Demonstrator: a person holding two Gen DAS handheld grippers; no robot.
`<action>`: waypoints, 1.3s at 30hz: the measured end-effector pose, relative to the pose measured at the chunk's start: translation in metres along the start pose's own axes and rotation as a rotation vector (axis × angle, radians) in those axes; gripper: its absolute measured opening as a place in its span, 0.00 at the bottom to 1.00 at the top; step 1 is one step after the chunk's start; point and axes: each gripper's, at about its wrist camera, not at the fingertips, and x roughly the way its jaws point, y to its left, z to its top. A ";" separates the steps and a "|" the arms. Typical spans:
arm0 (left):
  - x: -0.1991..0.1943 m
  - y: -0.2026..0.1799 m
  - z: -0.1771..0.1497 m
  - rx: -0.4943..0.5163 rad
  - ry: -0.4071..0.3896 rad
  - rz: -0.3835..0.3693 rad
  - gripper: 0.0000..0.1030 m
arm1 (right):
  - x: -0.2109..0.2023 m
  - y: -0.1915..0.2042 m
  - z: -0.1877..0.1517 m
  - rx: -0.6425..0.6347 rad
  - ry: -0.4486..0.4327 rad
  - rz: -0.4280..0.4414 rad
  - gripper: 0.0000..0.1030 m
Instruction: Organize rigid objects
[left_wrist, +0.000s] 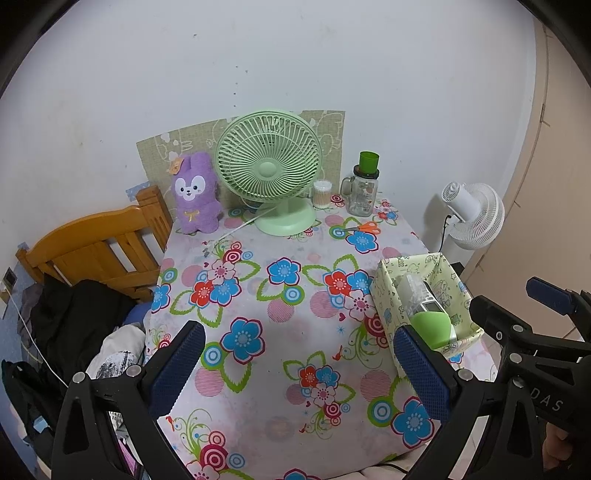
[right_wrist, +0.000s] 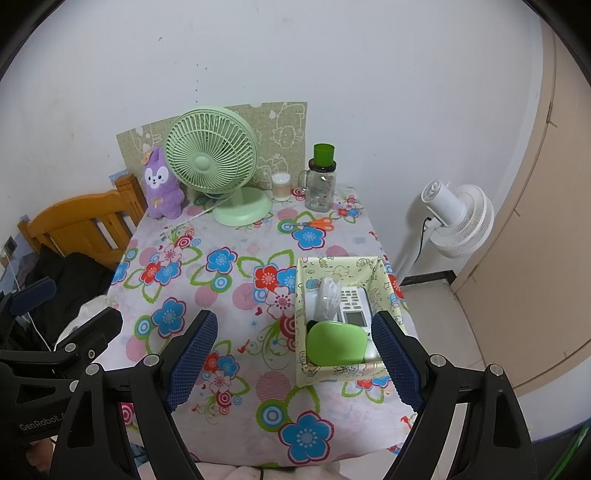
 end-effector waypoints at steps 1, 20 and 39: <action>0.000 0.000 0.000 0.000 0.000 0.001 1.00 | 0.000 0.000 0.001 0.000 0.001 0.002 0.85; 0.000 0.002 0.000 0.006 0.002 -0.010 1.00 | 0.000 -0.002 0.000 -0.004 -0.001 -0.004 0.85; 0.000 0.001 -0.001 0.008 0.002 -0.010 1.00 | -0.002 -0.003 0.000 -0.009 -0.005 -0.010 0.85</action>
